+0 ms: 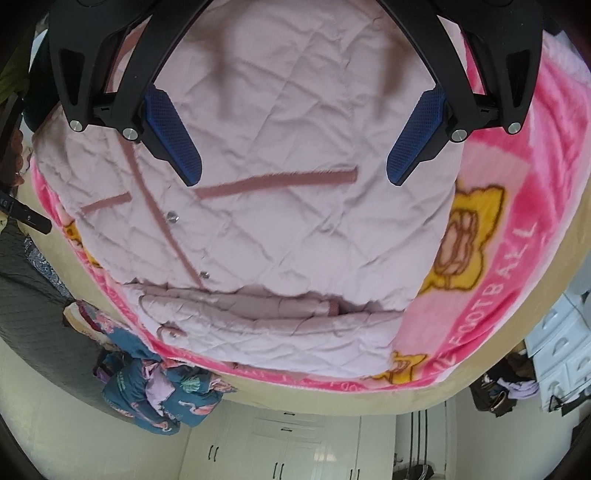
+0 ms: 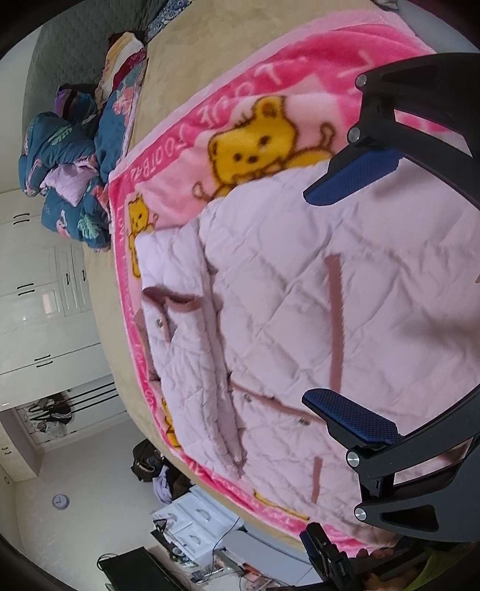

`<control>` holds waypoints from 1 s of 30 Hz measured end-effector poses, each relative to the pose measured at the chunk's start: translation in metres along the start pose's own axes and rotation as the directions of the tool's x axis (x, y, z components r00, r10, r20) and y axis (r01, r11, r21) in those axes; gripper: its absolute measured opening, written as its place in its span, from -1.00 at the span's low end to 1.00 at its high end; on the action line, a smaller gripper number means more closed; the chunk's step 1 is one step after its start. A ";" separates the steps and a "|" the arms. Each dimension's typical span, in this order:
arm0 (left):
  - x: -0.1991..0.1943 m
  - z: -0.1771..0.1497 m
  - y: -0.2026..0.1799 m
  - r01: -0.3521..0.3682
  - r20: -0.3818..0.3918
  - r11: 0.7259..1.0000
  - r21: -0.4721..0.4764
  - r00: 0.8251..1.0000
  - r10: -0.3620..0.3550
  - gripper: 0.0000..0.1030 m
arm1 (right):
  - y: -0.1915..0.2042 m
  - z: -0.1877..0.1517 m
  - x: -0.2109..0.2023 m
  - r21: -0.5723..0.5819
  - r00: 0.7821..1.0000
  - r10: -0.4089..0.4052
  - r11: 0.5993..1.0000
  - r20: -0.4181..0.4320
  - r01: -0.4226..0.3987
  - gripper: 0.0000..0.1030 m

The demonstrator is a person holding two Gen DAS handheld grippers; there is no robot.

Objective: Fold large clothes

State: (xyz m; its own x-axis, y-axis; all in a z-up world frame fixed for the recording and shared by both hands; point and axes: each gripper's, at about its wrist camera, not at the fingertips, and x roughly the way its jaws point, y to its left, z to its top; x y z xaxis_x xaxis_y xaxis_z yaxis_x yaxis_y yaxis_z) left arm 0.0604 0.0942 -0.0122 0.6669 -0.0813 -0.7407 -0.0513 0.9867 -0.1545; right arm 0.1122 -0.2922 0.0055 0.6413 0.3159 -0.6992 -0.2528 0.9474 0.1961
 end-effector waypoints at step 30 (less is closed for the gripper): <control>-0.006 -0.058 0.071 -0.119 -0.130 0.990 -0.073 0.985 0.109 0.82 | -0.040 -0.055 0.006 -0.025 0.984 -0.018 1.000 -0.178 0.014 0.92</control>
State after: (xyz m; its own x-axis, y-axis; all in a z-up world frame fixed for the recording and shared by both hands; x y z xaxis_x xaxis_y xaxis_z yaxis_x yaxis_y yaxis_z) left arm 0.0101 0.1562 -0.0566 0.5548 0.0087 -0.8319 -0.1841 0.9765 -0.1125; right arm 0.0866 -0.3306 -0.0442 0.5065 0.2844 -0.8140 -0.2621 0.9501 0.1689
